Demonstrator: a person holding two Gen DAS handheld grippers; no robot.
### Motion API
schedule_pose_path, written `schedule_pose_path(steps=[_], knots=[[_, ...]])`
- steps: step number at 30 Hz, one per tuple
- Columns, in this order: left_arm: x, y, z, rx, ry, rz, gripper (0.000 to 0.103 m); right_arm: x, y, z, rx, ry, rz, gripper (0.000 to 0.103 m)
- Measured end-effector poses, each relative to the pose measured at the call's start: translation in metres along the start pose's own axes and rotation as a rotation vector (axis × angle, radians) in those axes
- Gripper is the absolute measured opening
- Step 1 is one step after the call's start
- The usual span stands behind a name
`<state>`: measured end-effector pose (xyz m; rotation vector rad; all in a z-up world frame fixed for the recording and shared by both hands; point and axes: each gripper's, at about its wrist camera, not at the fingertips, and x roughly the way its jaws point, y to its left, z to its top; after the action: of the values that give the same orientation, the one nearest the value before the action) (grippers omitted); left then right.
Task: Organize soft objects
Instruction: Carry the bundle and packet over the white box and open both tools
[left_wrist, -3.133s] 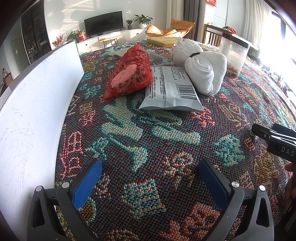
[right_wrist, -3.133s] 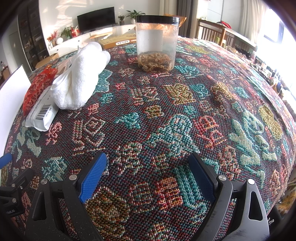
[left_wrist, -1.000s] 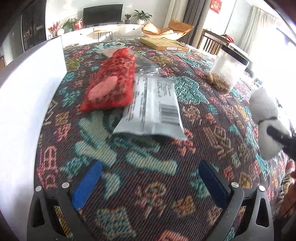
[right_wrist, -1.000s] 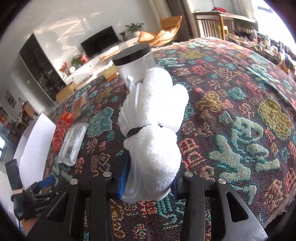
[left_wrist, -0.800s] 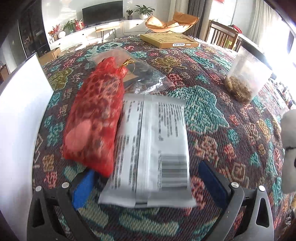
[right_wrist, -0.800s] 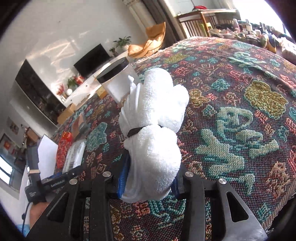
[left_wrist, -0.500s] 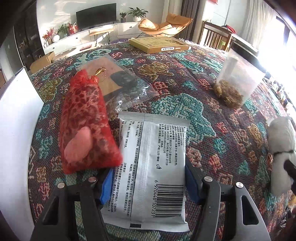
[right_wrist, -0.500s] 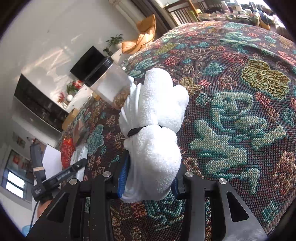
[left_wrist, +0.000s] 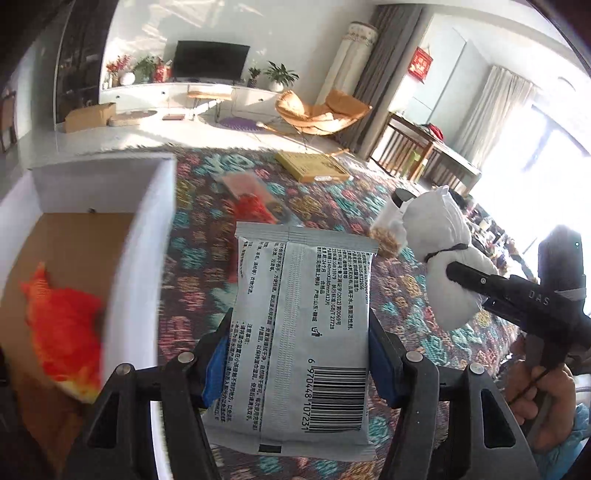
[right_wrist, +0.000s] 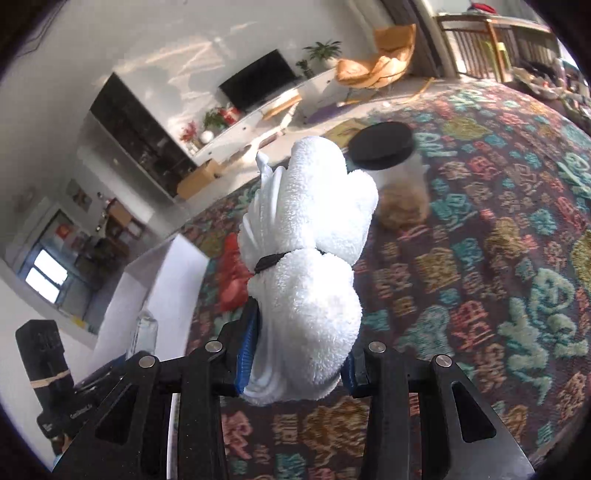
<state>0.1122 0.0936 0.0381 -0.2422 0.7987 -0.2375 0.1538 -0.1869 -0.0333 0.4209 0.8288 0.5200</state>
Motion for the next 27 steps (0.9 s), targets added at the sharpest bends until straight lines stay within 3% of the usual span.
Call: schedule_pose_path(steps=[5,7,8,9,12,14,16,19,22,25,27], knots=[[-0.078,0.091,-0.006,-0.067,-0.076,0.303,0.064,0.047,0.145,-0.026,-0.149,0.124,0.266,0.042],[-0.094,0.128,-0.014,-0.106,-0.070,0.445,0.078,0.066,0.188,-0.040,-0.168,0.174,0.354,0.056],[-0.101,0.144,-0.019,-0.128,-0.067,0.507,0.084,0.077,0.203,-0.048,-0.177,0.213,0.397,0.077],[-0.107,0.158,-0.024,-0.151,-0.069,0.556,0.091,0.087,0.215,-0.056,-0.192,0.257,0.420,0.085],[-0.122,0.184,-0.037,-0.215,-0.100,0.626,0.091,0.098,0.214,-0.073,-0.196,0.291,0.411,0.084],[-0.126,0.188,-0.043,-0.243,-0.134,0.607,0.091,0.095,0.188,-0.070,-0.189,0.247,0.351,0.084],[-0.122,0.179,-0.043,-0.243,-0.151,0.553,0.091,0.090,0.156,-0.064,-0.220,0.174,0.200,0.084],[-0.110,0.141,-0.038,-0.186,-0.162,0.420,0.091,0.086,0.098,-0.060,-0.309,0.060,-0.159,0.084],[-0.090,0.078,-0.036,-0.078,-0.158,0.242,0.091,0.087,0.030,-0.068,-0.341,0.030,-0.492,0.084],[-0.055,0.014,-0.043,0.023,-0.111,0.065,0.098,0.076,-0.034,-0.076,-0.251,0.020,-0.651,0.084],[-0.020,-0.021,-0.054,0.061,-0.034,-0.032,0.099,0.066,-0.065,-0.084,-0.172,-0.010,-0.711,0.084]])
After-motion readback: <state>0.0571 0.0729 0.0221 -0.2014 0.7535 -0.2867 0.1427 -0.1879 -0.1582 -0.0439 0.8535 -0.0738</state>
